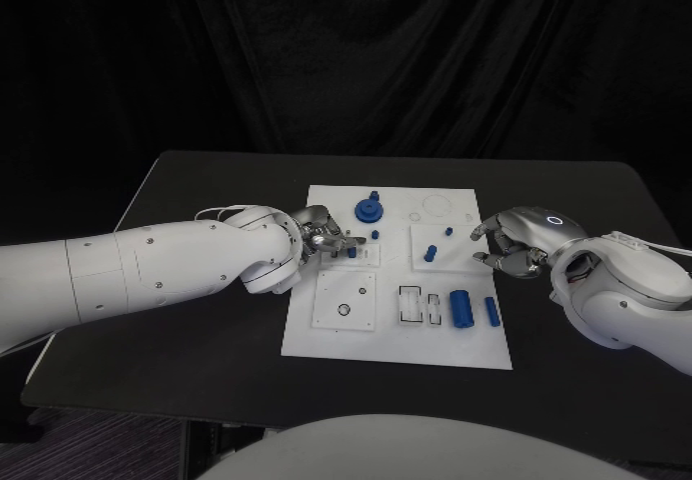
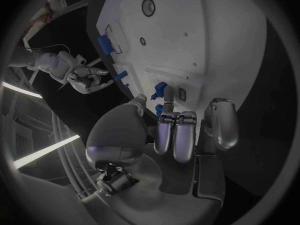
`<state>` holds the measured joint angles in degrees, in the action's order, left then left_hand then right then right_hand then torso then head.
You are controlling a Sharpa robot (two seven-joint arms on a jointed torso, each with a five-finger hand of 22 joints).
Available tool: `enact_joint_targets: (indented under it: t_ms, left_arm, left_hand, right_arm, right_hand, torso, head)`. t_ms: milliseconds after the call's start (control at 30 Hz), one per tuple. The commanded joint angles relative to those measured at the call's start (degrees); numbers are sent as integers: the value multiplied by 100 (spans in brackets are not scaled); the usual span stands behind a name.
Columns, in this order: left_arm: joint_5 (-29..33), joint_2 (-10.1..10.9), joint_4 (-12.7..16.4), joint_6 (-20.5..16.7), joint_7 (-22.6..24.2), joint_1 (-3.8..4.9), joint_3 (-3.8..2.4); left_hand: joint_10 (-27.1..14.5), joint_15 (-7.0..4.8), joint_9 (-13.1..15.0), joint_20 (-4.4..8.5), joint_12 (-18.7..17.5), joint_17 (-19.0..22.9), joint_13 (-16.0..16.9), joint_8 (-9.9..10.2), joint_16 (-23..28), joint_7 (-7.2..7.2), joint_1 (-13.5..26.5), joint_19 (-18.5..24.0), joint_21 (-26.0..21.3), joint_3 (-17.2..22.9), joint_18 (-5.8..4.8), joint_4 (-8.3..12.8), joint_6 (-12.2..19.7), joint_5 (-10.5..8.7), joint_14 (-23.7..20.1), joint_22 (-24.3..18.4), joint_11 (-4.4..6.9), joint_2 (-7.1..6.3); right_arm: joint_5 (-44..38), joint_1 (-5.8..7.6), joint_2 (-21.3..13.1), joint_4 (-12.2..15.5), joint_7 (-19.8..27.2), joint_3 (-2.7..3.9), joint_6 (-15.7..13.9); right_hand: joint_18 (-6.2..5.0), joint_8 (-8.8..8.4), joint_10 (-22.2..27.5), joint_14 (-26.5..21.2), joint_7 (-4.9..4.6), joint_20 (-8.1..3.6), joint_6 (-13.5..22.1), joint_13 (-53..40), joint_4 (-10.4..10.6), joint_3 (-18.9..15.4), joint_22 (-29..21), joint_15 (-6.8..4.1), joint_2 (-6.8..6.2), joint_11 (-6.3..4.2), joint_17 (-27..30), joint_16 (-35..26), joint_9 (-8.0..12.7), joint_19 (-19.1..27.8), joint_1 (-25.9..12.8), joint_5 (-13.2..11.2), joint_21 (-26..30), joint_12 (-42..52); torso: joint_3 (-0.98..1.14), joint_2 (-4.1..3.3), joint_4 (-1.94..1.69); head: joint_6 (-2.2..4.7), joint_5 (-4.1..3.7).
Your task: Assemble the parts on the task board
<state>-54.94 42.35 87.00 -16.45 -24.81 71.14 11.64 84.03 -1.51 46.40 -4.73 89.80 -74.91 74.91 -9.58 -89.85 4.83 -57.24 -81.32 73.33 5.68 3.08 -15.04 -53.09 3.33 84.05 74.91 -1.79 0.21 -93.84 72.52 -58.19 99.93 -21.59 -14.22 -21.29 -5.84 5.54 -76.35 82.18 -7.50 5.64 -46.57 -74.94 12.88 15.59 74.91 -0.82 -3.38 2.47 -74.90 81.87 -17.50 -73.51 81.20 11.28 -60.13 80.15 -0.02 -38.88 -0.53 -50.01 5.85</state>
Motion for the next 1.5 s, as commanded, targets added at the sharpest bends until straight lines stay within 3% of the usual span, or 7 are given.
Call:
enact_joint_targets:
  t_ms: [33, 467, 767, 900, 1200, 1267, 1500]
  left_arm:
    - [28, -11, -37, 292, -112, -47, 45]
    - [28, -5, -59, 233, -100, -60, 45]
    - [-264, 164, 170, -629, 204, -61, 44]
    - [-445, 308, 328, -939, 286, -49, 43]
    - [-561, 488, 449, -1172, 639, 336, 42]
    - [-566, 496, 449, -1096, 669, 432, 42]
    - [-574, 431, 249, -77, 542, 762, 42]
  left_hand:
    - [597, 44, -844, -40, 20, -1509, 1509, 315, -15, 171, 73, 20, -32, -210, 87, -120, 118, -22, 595, 986, -37, 31]
    - [597, -44, -659, 23, 20, -1509, 1509, -124, -15, 20, 266, -14, 25, -1055, 79, -163, -325, 223, 595, 1004, 72, 572]
    - [597, -221, 1177, 193, 20, -1509, 1509, -1606, -15, -200, -461, -262, 473, -1589, -19, -150, 133, 1097, 595, 1132, 256, 852]
    - [597, -243, 1425, 219, 20, -1509, 1509, -1766, -15, -220, -724, -372, 687, -1603, -67, -121, 244, 1280, 595, 1196, 295, 875]
    - [597, -289, 1633, 263, 20, -1509, 1509, -1882, -15, -267, -1263, -497, 936, -1574, -124, -14, 318, 1393, 595, 1270, 343, 815]
    - [597, -289, 1653, 266, 20, -1509, 1509, -1867, -15, -259, -1376, -499, 947, -1541, -127, -33, 355, 1081, 595, 1272, 339, 839]
    - [597, -279, 1580, 259, 20, -1509, 1509, -1728, -15, -254, -1744, -489, 946, -1389, -126, 48, 369, 871, 595, 1270, 330, 870]
  right_arm:
    - [-19, -14, -1, 2, -98, 2, 11]
    - [-19, -17, -3, 3, -94, 2, 0]
    - [-19, -19, -48, 17, 30, 2, -251]
    - [-18, -19, -79, 21, 108, 2, -412]
    - [-17, -17, -133, 58, 428, 3, -1047]
    - [-17, -16, -140, 60, 444, 3, -1069]
    - [-17, -16, -161, 54, 434, 3, -1021]
  right_hand:
    - [-54, -30, 22, -26, -13, 2, -20, -179, -12, 32, 664, 12, -22, -2, -378, -6, 9, 25, 20, 18, 7, -4]
    - [-53, -30, 14, -22, -13, 2, -24, -187, -15, 36, 666, 12, -22, -3, -382, -2, 12, 22, 24, 23, 3, 3]
    - [-45, -31, -10, -1, -14, 2, -30, -207, -7, 43, 677, 12, -13, -2, -410, 19, 19, -1, 15, 41, -32, 20]
    - [-37, -34, -27, 12, -14, 2, -31, -221, 5, 43, 688, 12, -10, -2, -425, 31, 25, -25, 0, 52, -70, 32]
    - [38, -32, -251, 180, 20, -25, -92, -392, 3, 96, 798, -24, -33, -38, -614, 186, 73, -280, 15, 238, -464, 183]
    - [38, -32, -251, 180, 20, -25, -92, -392, 3, 96, 798, -24, -33, -38, -614, 186, 73, -280, 15, 238, -464, 183]
    - [33, -35, -226, 168, 21, -27, -91, -365, 9, 97, 792, -26, -35, -40, -594, 172, 77, -272, 10, 243, -445, 164]
  torso:
    - [0, -2, 1]
    - [0, -2, 0]
    - [0, -2, 1]
    - [0, -2, 0]
    - [-3, -1, -2]
    - [3, 4, -3]
    - [0, -4, -1]
  head:
    - [1, 0]
    - [1, 13]
    - [1, 22]
    - [1, 13]
    - [1, 114]
    - [1, 116]
    - [1, 91]
